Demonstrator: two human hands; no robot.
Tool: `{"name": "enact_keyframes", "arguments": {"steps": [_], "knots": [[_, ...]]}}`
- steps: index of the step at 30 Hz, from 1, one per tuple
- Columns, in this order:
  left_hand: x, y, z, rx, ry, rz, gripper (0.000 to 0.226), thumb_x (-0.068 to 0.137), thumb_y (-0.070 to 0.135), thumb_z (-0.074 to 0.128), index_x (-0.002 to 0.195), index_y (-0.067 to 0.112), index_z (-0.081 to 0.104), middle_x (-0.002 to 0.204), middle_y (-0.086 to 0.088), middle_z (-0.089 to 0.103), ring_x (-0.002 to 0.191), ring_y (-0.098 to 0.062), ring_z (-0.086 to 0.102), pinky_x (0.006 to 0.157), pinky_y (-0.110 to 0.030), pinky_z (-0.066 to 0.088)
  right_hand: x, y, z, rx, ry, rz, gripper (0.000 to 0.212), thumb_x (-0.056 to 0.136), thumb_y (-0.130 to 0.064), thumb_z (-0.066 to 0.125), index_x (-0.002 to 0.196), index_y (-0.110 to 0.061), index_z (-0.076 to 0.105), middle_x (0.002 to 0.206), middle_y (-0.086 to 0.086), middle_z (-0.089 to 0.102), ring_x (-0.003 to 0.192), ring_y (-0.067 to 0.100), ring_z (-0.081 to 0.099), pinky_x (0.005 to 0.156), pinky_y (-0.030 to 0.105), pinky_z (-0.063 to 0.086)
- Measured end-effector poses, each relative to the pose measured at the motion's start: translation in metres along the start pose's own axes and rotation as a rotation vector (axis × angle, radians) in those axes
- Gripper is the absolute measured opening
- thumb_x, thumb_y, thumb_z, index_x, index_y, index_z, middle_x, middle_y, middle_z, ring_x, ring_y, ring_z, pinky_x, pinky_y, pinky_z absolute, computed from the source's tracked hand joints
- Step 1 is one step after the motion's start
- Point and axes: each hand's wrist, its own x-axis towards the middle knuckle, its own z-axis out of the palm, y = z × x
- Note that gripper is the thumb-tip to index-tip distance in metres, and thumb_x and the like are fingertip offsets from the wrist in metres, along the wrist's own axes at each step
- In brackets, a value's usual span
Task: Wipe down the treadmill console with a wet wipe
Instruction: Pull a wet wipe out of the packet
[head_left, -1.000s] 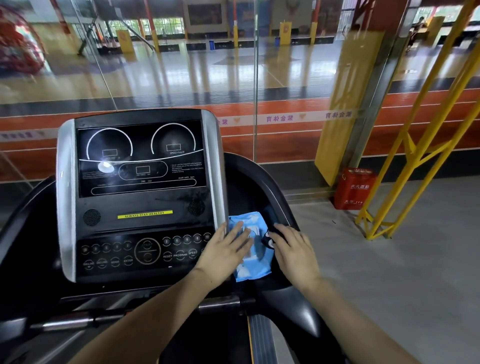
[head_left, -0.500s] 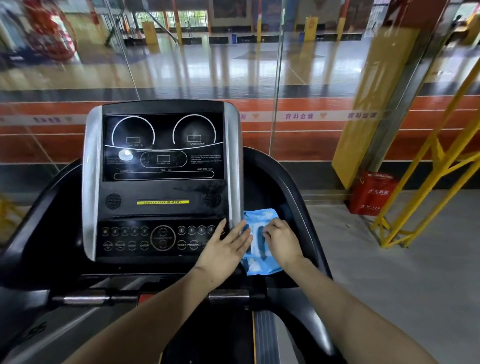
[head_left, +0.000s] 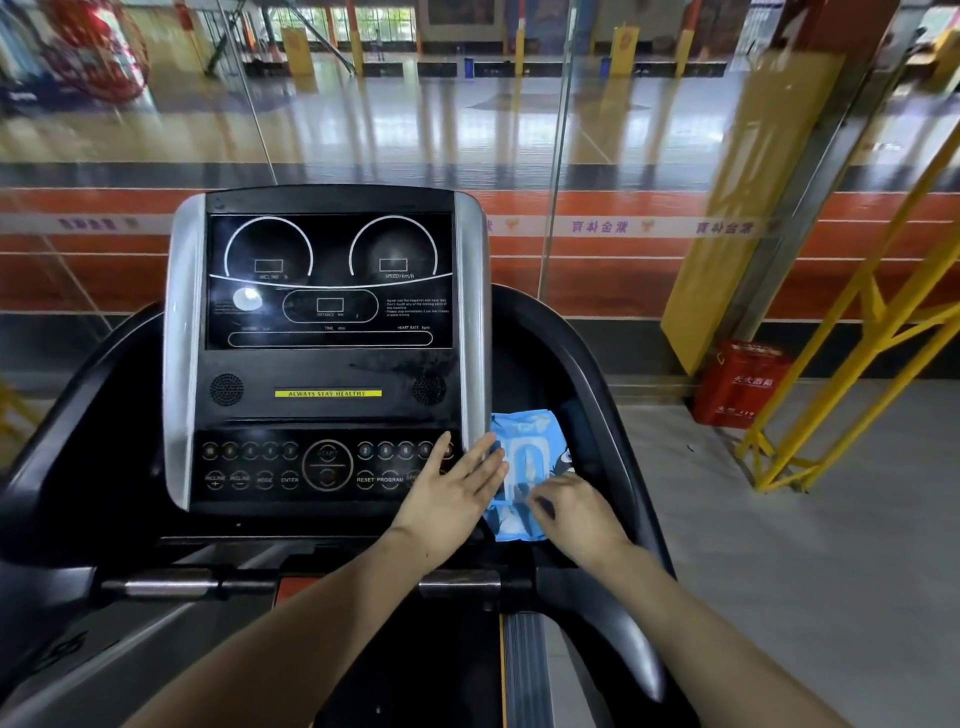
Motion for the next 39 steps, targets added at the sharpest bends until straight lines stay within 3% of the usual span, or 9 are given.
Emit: {"name": "enact_keyframes", "arguments": {"steps": [3, 5, 9, 13, 16, 23, 26, 34, 39], "knots": [[-0.001, 0.0, 0.002, -0.001, 0.011, -0.007, 0.08, 0.105, 0.016, 0.045, 0.164, 0.011, -0.008, 0.175, -0.01, -0.01, 0.155, -0.031, -0.031, 0.124, -0.069, -0.004, 0.01, -0.012, -0.006, 0.004, 0.034, 0.132, 0.029, 0.104, -0.029, 0.056, 0.087, -0.012, 0.071, 0.073, 0.008, 0.064, 0.066, 0.028, 0.056, 0.058, 0.034, 0.045], [-0.001, 0.001, 0.003, 0.001, 0.013, -0.013, 0.083, 0.104, 0.015, 0.047, 0.164, 0.011, -0.009, 0.175, -0.01, -0.011, 0.155, -0.031, -0.031, 0.123, -0.07, -0.004, 0.019, -0.018, -0.008, -0.011, 0.045, 0.242, 0.019, 0.104, -0.026, 0.059, 0.095, -0.015, 0.071, 0.072, 0.007, 0.068, 0.061, 0.026, 0.056, 0.056, 0.034, 0.046], [-0.002, 0.001, 0.004, -0.01, -0.003, -0.021, 0.084, 0.103, 0.014, 0.047, 0.164, 0.011, -0.011, 0.175, -0.009, -0.013, 0.154, -0.03, -0.033, 0.124, -0.07, -0.001, 0.032, -0.023, -0.01, 0.061, 0.054, 0.402, 0.024, 0.102, -0.034, 0.066, 0.119, -0.019, 0.071, 0.078, 0.002, 0.071, 0.067, 0.021, 0.066, 0.057, 0.029, 0.048], [-0.003, 0.003, -0.001, -0.03, -0.015, -0.028, 0.082, 0.104, 0.013, 0.045, 0.164, 0.011, -0.012, 0.174, -0.009, -0.014, 0.154, -0.029, -0.033, 0.124, -0.07, 0.001, 0.039, -0.031, -0.009, 0.041, 0.047, 0.451, 0.014, 0.101, -0.032, 0.068, 0.104, -0.022, 0.076, 0.112, 0.0, 0.069, 0.083, 0.024, 0.073, 0.07, 0.034, 0.059], [-0.002, 0.003, -0.003, -0.04, -0.021, -0.031, 0.081, 0.105, 0.013, 0.044, 0.164, 0.011, -0.012, 0.174, -0.008, -0.015, 0.155, -0.028, -0.032, 0.124, -0.07, 0.002, 0.042, -0.033, -0.009, 0.017, 0.042, 0.473, 0.016, 0.103, -0.028, 0.062, 0.101, -0.022, 0.077, 0.113, 0.0, 0.068, 0.086, 0.026, 0.073, 0.071, 0.034, 0.058], [-0.002, 0.004, -0.003, -0.066, -0.024, -0.04, 0.08, 0.105, 0.013, 0.042, 0.164, 0.012, -0.012, 0.174, -0.008, -0.015, 0.155, -0.027, -0.031, 0.123, -0.07, 0.003, 0.042, -0.032, -0.018, 0.193, 0.071, 0.405, 0.013, 0.104, -0.019, 0.06, 0.099, -0.012, 0.07, 0.11, 0.003, 0.063, 0.093, 0.026, 0.069, 0.08, 0.036, 0.056], [-0.003, 0.005, -0.005, -0.074, -0.023, -0.039, 0.08, 0.105, 0.013, 0.042, 0.164, 0.012, -0.012, 0.174, -0.008, -0.015, 0.155, -0.027, -0.031, 0.123, -0.07, 0.004, 0.037, -0.029, -0.024, 0.261, 0.086, 0.373, 0.013, 0.1, -0.006, 0.059, 0.092, -0.013, 0.066, 0.104, 0.001, 0.06, 0.088, 0.022, 0.065, 0.077, 0.028, 0.05], [-0.005, 0.006, -0.006, -0.073, -0.027, -0.039, 0.085, 0.103, 0.011, 0.044, 0.163, 0.013, -0.017, 0.173, -0.008, -0.02, 0.153, -0.029, -0.036, 0.123, -0.07, 0.001, 0.029, -0.035, -0.07, 0.571, 0.277, 0.284, 0.013, 0.107, -0.017, 0.058, 0.094, -0.016, 0.059, 0.086, -0.004, 0.066, 0.072, 0.003, 0.059, 0.065, 0.018, 0.044], [-0.006, 0.006, -0.007, -0.076, -0.023, -0.041, 0.086, 0.102, 0.01, 0.042, 0.162, 0.014, -0.019, 0.173, -0.008, -0.02, 0.153, -0.03, -0.034, 0.122, -0.071, 0.001, 0.031, -0.035, -0.099, 0.71, 0.308, 0.237, 0.011, 0.106, -0.012, 0.056, 0.096, -0.015, 0.057, 0.09, 0.003, 0.067, 0.082, 0.012, 0.063, 0.073, 0.015, 0.048]]}}
